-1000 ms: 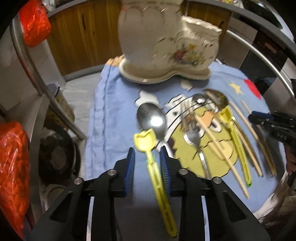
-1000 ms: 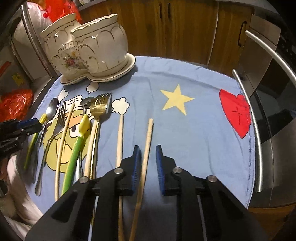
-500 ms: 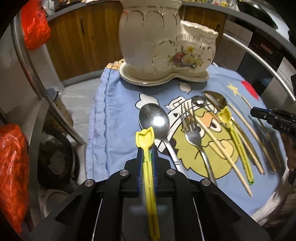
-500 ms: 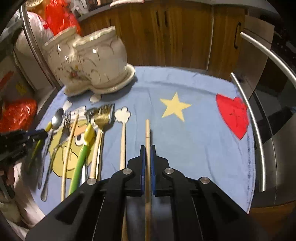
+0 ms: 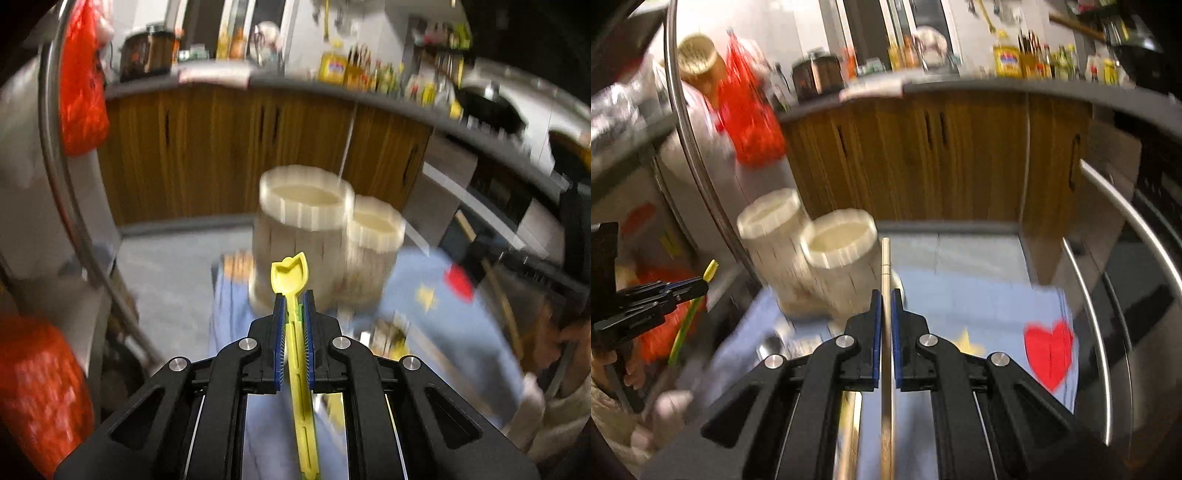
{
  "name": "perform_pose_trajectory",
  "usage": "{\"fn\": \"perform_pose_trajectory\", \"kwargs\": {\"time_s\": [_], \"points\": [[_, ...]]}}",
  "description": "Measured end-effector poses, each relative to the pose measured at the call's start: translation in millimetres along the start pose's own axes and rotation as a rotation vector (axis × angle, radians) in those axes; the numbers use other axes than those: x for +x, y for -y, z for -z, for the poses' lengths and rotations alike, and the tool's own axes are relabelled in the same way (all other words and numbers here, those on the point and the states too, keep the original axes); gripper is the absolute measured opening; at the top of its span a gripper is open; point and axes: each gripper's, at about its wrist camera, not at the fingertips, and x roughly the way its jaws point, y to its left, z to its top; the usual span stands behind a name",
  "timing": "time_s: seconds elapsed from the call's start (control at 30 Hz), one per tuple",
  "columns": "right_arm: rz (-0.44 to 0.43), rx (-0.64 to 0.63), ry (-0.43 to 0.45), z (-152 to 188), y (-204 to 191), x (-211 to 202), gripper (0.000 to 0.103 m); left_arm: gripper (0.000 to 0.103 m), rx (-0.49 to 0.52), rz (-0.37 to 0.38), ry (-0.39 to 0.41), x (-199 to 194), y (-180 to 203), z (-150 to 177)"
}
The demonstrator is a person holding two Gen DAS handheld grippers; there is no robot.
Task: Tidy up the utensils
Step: 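Drop the yellow utensil into the larger cup while the right drops the chopstick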
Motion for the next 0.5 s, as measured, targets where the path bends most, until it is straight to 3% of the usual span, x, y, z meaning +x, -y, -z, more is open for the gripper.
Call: {"fn": "perform_pose_trajectory", "kwargs": {"time_s": [0.1, 0.27, 0.5], "points": [[-0.050, 0.045, 0.079, -31.7, -3.7, 6.5, 0.005, 0.010, 0.008, 0.016, 0.111, -2.5, 2.7, -40.2], [-0.104, 0.101, 0.201, -76.1, -10.4, 25.1, 0.005, 0.010, 0.017, 0.010, 0.203, 20.6, 10.1, -91.9], [-0.123, 0.165, 0.304, -107.3, -7.0, 68.1, 0.005, 0.010, 0.000, -0.033, 0.253, 60.4, 2.6, -117.0]]}}
